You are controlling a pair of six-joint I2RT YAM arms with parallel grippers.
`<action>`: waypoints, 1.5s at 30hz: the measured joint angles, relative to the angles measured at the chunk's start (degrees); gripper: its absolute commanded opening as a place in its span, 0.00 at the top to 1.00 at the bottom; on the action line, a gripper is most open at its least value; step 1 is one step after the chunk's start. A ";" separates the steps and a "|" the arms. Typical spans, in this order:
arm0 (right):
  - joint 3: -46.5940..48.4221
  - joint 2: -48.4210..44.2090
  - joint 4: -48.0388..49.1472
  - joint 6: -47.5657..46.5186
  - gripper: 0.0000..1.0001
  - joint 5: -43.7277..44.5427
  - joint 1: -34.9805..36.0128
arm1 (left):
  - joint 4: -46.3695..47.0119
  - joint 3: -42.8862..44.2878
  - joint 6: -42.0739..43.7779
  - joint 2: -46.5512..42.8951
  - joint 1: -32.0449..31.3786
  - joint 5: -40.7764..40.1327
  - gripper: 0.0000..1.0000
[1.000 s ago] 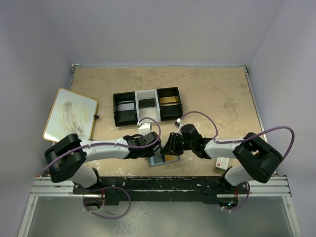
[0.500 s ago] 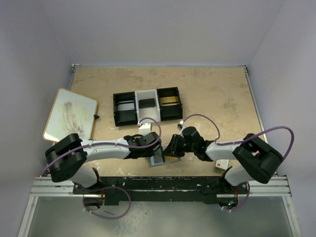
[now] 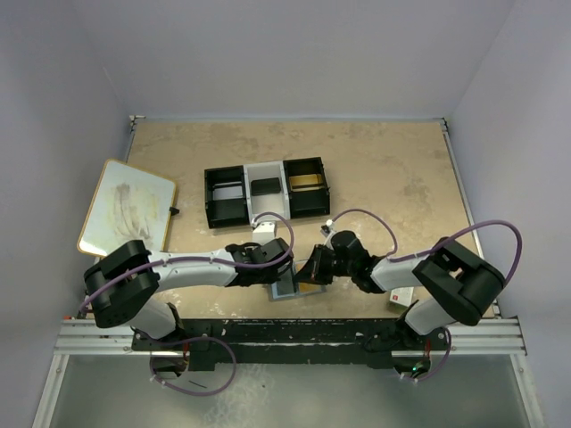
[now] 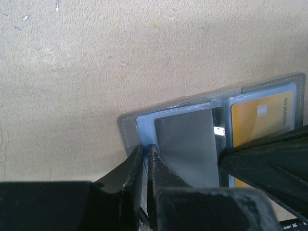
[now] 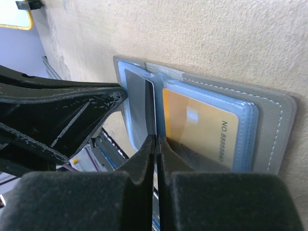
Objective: Take the credit cards out of the card holder
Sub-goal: Remove the credit card from the card holder.
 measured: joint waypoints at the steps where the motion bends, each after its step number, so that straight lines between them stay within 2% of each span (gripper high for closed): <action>1: 0.00 -0.07 0.15 0.11 1.00 -0.02 0.00 | -0.09 0.07 0.00 0.07 0.00 -0.04 0.98; 25: -0.70 -5.60 -4.48 -0.07 1.00 1.42 -2.19 | -0.63 0.55 0.07 0.39 -0.17 -1.01 0.98; 30: -1.16 -5.86 -4.44 -0.04 1.00 1.40 -2.58 | -0.96 0.74 0.02 0.39 -0.26 -1.22 0.87; 32: -1.29 -5.81 -4.24 0.00 1.00 1.22 -2.62 | -1.14 0.87 0.00 0.33 -0.26 -1.27 0.80; 36: -1.40 -5.49 -3.26 0.02 1.00 0.96 -2.62 | -2.93 1.86 -0.02 -0.81 -0.28 -1.38 0.74; 41: -1.90 -4.98 -2.16 0.24 1.00 0.83 -2.62 | -4.55 5.66 0.09 -4.04 -0.28 -2.14 0.74; 45: -2.45 -4.98 -1.62 0.50 1.00 0.85 -2.62 | -2.34 6.36 0.20 -5.88 -0.28 -0.22 0.80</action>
